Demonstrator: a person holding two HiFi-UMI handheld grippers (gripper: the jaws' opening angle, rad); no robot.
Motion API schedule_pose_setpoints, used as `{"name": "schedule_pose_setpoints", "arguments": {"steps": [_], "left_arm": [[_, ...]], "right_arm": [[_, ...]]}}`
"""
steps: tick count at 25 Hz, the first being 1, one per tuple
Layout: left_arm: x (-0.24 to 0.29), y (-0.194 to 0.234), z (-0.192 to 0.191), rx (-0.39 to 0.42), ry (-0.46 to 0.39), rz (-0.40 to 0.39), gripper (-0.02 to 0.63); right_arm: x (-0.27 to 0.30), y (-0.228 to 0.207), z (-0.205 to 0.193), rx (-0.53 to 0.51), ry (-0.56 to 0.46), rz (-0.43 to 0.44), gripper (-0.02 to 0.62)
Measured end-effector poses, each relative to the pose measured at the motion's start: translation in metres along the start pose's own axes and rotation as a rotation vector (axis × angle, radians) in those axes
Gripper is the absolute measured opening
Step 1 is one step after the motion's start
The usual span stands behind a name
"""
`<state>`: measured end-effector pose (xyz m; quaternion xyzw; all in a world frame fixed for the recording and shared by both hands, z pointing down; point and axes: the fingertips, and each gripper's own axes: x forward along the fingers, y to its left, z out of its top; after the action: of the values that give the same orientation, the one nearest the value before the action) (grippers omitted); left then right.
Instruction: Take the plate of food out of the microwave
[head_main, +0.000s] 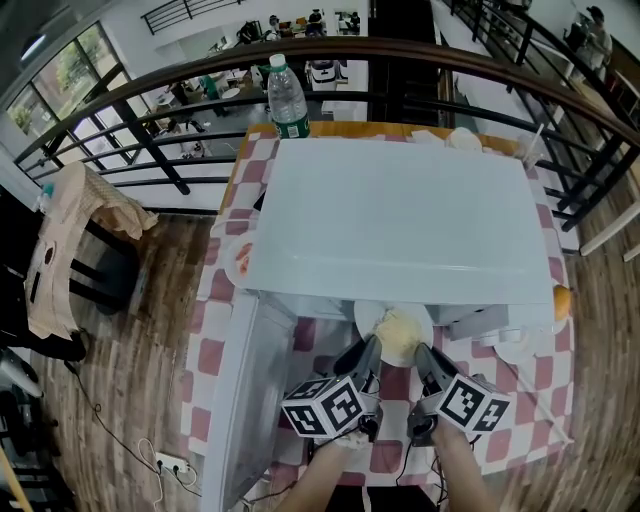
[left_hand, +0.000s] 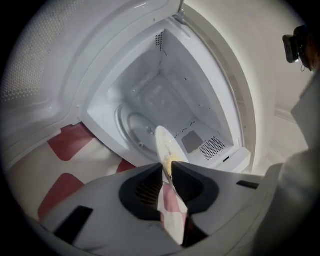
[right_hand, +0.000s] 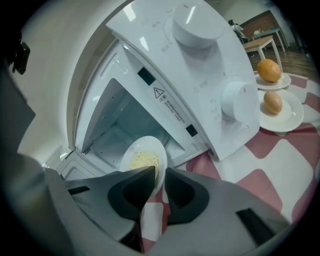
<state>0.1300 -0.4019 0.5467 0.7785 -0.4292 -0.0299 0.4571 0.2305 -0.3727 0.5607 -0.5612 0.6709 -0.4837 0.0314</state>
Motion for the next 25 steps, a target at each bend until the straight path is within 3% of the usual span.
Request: {"name": "schedule_pose_setpoints", "arguments": {"steps": [25], "left_arm": [[-0.061,-0.048,-0.032,0.023,-0.012,-0.014,0.067]], "right_arm": [[-0.078,0.011,-0.024,0.035,-0.035,0.003,0.054]]}}
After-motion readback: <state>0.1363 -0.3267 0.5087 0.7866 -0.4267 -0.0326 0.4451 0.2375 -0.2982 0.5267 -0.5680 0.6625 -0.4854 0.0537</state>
